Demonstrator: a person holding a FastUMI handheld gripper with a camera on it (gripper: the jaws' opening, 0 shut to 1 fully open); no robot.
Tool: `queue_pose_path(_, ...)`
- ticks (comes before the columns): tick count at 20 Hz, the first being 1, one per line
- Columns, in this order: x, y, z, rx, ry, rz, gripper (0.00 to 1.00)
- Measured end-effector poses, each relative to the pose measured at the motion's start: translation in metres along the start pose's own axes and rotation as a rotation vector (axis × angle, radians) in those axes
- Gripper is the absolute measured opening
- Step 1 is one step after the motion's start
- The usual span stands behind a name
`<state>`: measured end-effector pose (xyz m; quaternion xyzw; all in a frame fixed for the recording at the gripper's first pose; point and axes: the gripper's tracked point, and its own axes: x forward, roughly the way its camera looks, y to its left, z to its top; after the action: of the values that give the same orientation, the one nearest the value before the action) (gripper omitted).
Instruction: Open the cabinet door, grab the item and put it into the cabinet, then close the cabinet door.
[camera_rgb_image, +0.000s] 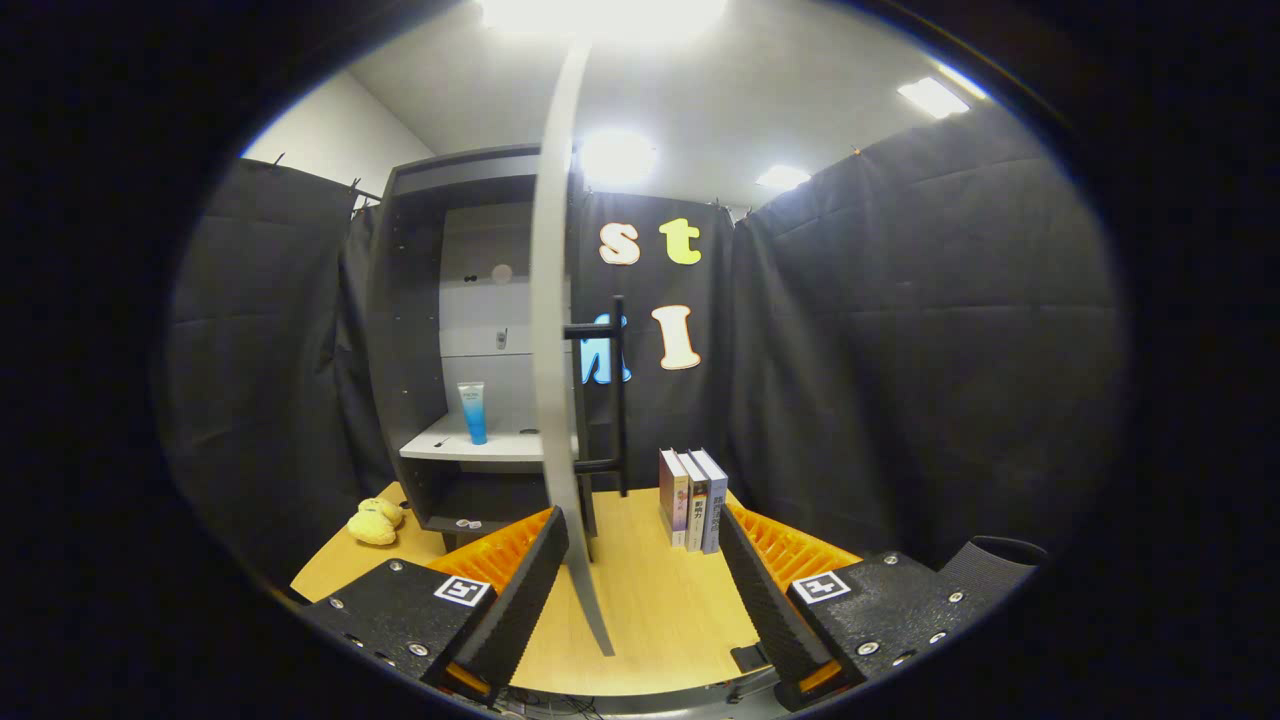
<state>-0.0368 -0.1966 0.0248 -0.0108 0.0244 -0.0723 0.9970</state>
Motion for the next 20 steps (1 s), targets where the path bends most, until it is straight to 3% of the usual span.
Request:
queue_pose_path(5, 0.045, -0.032, 0.015, -0.015, -0.033, 0.037, 0.94)
queue_pose_path(11, 0.069, -0.025, 0.01, -0.006, -0.02, 0.113, 0.92)
queue_pose_path(14, 0.065, -0.018, 0.005, 0.092, 0.001, 0.097, 0.91)
queue_pose_path(20, 0.057, 0.015, 0.002, 0.082, -0.001, 0.045, 0.9)
